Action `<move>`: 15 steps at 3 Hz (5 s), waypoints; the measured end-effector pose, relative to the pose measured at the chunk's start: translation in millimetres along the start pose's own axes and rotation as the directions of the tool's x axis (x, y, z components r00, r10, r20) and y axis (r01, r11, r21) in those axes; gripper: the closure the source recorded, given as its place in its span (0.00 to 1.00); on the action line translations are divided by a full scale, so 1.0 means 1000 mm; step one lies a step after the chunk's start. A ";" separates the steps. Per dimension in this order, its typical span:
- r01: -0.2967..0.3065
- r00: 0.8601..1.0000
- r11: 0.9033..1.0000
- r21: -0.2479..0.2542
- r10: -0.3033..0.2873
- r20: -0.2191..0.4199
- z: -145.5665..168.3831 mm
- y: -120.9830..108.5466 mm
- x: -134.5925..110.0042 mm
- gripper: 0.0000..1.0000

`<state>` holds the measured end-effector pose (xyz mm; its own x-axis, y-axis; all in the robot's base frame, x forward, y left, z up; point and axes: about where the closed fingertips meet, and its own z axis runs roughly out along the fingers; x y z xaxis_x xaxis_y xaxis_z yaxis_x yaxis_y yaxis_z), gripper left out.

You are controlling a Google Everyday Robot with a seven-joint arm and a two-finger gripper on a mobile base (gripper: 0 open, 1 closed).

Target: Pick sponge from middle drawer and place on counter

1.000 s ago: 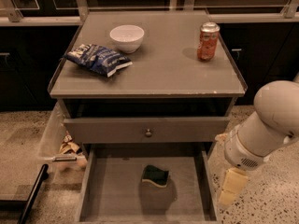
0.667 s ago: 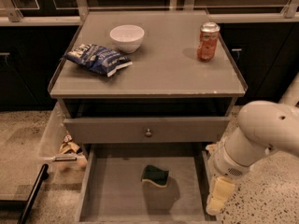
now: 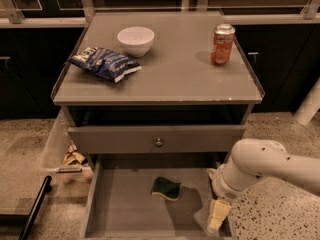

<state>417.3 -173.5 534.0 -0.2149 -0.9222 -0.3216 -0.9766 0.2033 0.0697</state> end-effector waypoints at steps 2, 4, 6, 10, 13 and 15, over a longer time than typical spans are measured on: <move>-0.019 0.999 1.000 -0.003 0.019 0.028 0.023 -0.001 0.000 0.00; -0.084 0.983 0.995 0.058 0.073 0.171 0.096 -0.030 -0.009 0.00; -0.086 0.969 0.995 0.057 0.070 0.236 0.127 -0.037 -0.021 0.00; -0.085 0.950 0.992 0.096 0.052 0.308 0.165 -0.079 -0.070 0.00; -0.049 0.944 0.988 0.150 -0.003 0.331 0.196 -0.093 -0.085 0.00; -0.048 0.943 0.988 0.150 -0.005 0.332 0.196 -0.093 -0.086 0.40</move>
Offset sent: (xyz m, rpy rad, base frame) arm 0.0050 0.0162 -0.0518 0.0707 0.0034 -0.0514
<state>526.6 -49.0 369.9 -0.1977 -0.7618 -0.6169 -0.9540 0.2941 -0.0574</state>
